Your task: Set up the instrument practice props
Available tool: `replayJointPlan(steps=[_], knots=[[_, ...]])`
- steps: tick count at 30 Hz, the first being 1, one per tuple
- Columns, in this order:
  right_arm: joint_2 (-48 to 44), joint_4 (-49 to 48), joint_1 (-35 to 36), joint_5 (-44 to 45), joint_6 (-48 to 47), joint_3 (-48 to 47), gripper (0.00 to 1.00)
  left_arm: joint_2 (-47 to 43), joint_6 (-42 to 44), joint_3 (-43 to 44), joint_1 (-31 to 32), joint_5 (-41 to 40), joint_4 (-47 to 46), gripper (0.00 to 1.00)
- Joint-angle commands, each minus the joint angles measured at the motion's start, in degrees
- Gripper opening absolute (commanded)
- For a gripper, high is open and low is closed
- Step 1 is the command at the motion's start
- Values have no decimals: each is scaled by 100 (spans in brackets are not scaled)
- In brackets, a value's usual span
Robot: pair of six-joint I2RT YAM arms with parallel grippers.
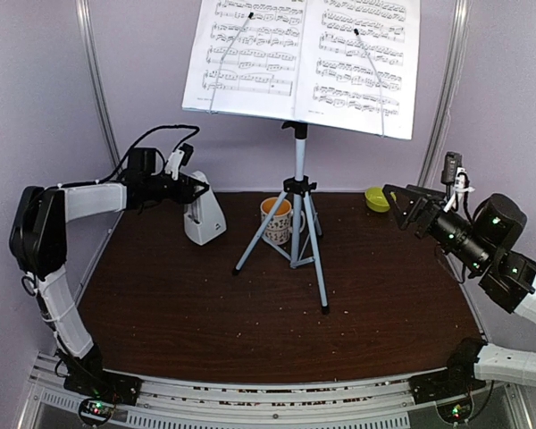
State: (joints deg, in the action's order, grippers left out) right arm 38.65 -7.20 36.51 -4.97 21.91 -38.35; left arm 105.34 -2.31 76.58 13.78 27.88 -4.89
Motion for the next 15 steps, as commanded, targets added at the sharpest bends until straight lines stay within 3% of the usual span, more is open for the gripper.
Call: replayJointPlan(steps=[1,15], knots=[[156,-315,-21,-171,207,176,98,-1221,-223,-815,186,-572,-1157,29],[491,-639,-4,-380,380,344,98,-4072,-152,-2703,1713,-2012,-53,26]])
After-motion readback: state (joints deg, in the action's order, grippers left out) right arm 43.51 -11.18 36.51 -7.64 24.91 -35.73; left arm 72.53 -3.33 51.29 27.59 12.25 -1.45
